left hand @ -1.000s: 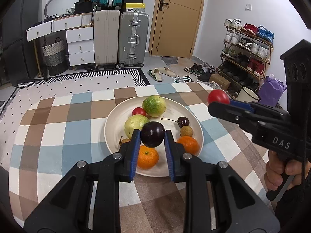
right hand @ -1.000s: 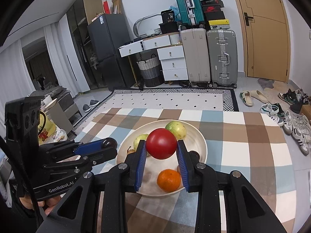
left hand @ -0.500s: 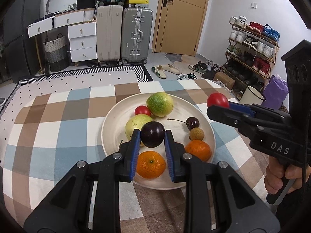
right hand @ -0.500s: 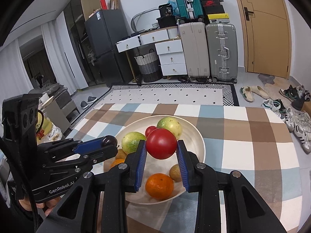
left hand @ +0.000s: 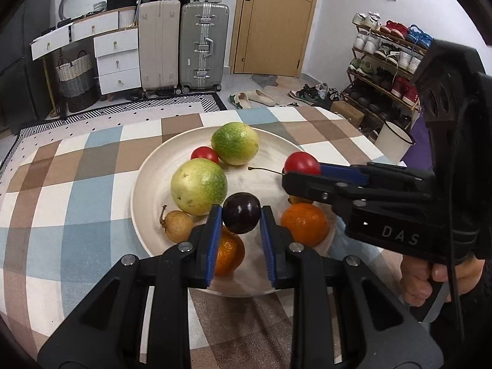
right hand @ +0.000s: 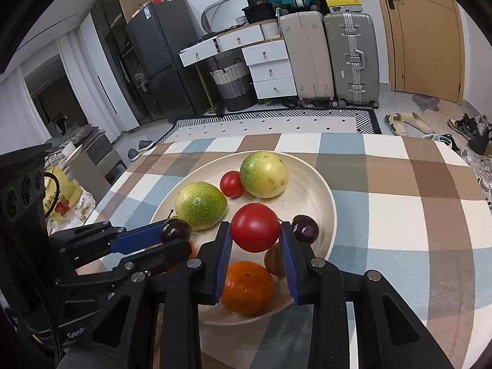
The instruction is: Organize fruits
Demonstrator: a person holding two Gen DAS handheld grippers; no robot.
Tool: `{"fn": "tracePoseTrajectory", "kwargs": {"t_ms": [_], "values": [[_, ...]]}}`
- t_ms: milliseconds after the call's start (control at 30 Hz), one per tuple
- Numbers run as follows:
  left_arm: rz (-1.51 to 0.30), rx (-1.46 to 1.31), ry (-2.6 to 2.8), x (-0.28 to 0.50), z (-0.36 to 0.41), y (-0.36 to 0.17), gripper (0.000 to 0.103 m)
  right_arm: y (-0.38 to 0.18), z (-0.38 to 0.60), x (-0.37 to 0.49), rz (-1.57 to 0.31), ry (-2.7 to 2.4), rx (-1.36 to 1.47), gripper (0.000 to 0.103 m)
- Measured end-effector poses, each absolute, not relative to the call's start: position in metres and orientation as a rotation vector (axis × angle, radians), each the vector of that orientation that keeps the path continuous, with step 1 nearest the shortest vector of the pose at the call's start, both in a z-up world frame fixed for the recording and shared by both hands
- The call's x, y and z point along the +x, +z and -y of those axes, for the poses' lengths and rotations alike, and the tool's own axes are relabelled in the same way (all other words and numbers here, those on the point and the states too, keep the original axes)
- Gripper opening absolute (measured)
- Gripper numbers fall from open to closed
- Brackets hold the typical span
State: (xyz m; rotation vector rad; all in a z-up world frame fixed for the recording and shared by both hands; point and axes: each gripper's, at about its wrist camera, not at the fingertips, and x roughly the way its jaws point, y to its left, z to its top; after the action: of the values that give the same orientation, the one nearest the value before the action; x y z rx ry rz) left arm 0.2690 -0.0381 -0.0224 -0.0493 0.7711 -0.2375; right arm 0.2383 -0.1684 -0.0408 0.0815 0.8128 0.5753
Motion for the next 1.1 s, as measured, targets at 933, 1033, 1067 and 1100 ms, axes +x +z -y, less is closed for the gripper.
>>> {"fn": "tracePoseTrajectory", "kwargs": {"t_ms": [933, 1033, 1067, 1100], "values": [[-0.637, -0.110, -0.199, 0.246, 0.009, 0.006, 0.102, -0.007, 0.189, 0.223, -0.684, 0.537, 0.091, 0.103], [-0.615, -0.112, -0.177, 0.236, 0.002, 0.012, 0.102, -0.002, 0.194, 0.213, -0.654, 0.551, 0.081, 0.103], [-0.601, -0.109, -0.168, 0.230, -0.001, 0.014, 0.102, 0.000, 0.195, 0.208, -0.642, 0.557, 0.073, 0.103], [-0.589, -0.106, -0.158, 0.223, -0.002, 0.016, 0.102, 0.001, 0.196, 0.204, -0.631, 0.558, 0.067, 0.103]]}}
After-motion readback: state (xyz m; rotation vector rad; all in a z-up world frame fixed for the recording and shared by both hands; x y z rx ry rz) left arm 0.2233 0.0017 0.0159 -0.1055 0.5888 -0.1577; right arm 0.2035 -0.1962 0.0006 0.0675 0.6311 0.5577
